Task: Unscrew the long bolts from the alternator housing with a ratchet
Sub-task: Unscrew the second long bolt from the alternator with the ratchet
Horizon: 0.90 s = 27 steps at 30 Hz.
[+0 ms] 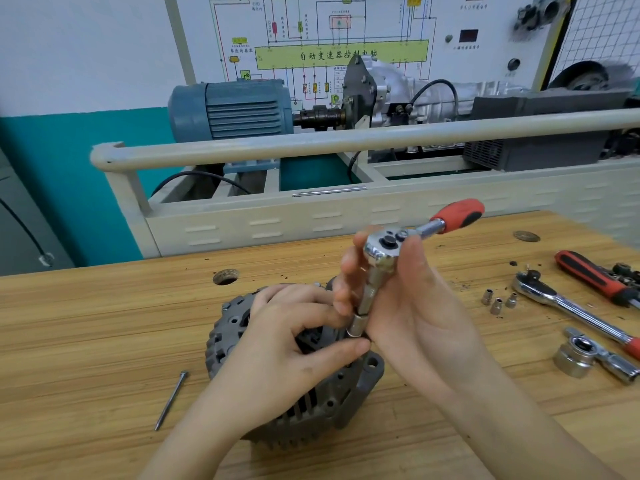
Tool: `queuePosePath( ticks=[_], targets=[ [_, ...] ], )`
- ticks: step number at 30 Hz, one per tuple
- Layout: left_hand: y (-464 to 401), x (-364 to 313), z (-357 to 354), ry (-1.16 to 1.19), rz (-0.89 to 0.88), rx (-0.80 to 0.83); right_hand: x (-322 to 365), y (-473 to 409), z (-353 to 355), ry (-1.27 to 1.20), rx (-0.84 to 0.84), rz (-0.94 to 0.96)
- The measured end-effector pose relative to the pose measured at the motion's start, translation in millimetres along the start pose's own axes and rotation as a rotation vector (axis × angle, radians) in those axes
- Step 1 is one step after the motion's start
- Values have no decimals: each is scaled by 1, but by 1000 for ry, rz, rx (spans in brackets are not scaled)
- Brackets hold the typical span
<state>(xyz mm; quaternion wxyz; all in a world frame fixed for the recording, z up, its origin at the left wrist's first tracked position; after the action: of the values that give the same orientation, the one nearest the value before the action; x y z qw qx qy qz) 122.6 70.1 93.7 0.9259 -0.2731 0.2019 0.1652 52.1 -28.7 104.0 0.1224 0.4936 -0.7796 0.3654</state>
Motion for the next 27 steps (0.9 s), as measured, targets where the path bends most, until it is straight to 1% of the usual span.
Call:
queuePosePath(
  ticks=[4, 7, 12, 16, 20, 23, 27],
  targets=[
    [-2, -2, 0, 26, 4, -25, 0, 2, -4, 87, 23, 51],
    [-2, -2, -1, 32, -9, -19, 2, 2, -5, 74, 39, 58],
    [-2, -1, 0, 39, 0, -15, 1, 2, -4, 56, 51, 5],
    [-1, -1, -1, -3, -38, 16, 1, 2, -3, 31, 48, -21],
    [-1, -3, 0, -7, -19, -18, 1, 2, -6, 92, 55, 33],
    [-2, -3, -1, -19, -4, -20, 5, 4, -7, 77, 69, 72],
    [-1, -3, -1, 0, -13, -12, 4, 4, -7, 79, 80, 38]
  ],
)
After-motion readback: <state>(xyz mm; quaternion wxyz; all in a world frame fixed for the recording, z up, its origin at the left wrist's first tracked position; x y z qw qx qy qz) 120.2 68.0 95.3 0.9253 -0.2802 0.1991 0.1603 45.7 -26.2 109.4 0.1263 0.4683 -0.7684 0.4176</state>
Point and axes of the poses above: each hand's wrist, its own y-axis away from the middle knuckle, its own z-axis out of the back of the hand, x = y × z, the point moved 3 cm from there along -y, towards the middle knuckle, and after that the axes turned 13 degrees about -y, right-handed, at the moved point
